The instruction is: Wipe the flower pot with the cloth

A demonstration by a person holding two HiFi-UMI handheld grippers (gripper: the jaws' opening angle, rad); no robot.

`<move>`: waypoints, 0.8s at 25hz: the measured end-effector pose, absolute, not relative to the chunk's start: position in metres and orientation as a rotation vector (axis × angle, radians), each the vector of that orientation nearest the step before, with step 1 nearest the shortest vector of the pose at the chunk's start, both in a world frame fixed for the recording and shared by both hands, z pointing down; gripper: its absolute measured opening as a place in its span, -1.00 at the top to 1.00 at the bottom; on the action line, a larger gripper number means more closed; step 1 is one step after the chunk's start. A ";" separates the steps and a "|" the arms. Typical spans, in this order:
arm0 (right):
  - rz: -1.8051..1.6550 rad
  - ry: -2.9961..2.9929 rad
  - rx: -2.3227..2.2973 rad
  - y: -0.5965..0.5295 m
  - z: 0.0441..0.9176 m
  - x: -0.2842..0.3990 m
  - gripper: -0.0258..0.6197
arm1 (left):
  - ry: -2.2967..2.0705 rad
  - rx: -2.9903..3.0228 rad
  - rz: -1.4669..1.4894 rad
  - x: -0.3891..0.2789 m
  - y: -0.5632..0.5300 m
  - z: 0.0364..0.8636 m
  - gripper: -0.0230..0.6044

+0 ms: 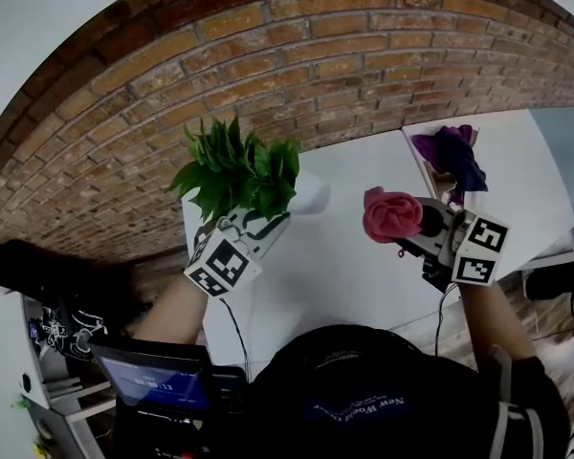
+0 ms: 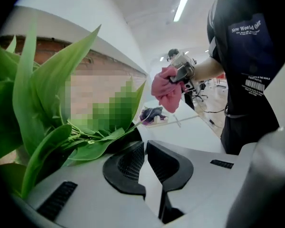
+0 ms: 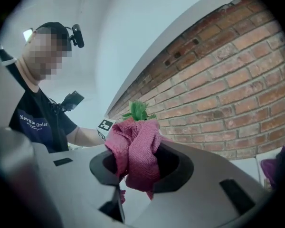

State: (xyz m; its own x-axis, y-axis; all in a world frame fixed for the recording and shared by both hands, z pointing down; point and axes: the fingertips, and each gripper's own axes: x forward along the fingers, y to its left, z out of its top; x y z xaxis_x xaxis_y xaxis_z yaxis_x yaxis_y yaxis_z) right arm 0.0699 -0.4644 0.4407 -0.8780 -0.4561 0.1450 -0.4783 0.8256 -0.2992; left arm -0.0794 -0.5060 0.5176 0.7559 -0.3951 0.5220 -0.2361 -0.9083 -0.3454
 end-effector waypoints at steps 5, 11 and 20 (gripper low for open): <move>0.345 -2.969 0.689 -0.466 0.398 0.032 0.58 | 0.551 -2.657 -0.820 -0.099 -0.484 0.464 0.84; 0.093 -2.966 0.577 -0.473 0.345 -0.016 0.58 | 0.618 -2.598 -0.744 -0.118 -0.468 0.408 0.84; -0.181 -2.861 0.548 -0.482 0.284 -0.073 0.58 | 0.654 -2.481 -0.718 -0.131 -0.434 0.354 0.85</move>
State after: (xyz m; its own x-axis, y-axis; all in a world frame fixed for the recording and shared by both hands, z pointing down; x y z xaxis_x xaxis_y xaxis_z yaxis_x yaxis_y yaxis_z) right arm -0.0728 -0.4824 0.2836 -0.9056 -0.3775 0.1935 -0.3501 0.9227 0.1614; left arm -0.1306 -0.4340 0.3545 0.7490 -0.5557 0.3608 -0.3079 -0.7742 -0.5530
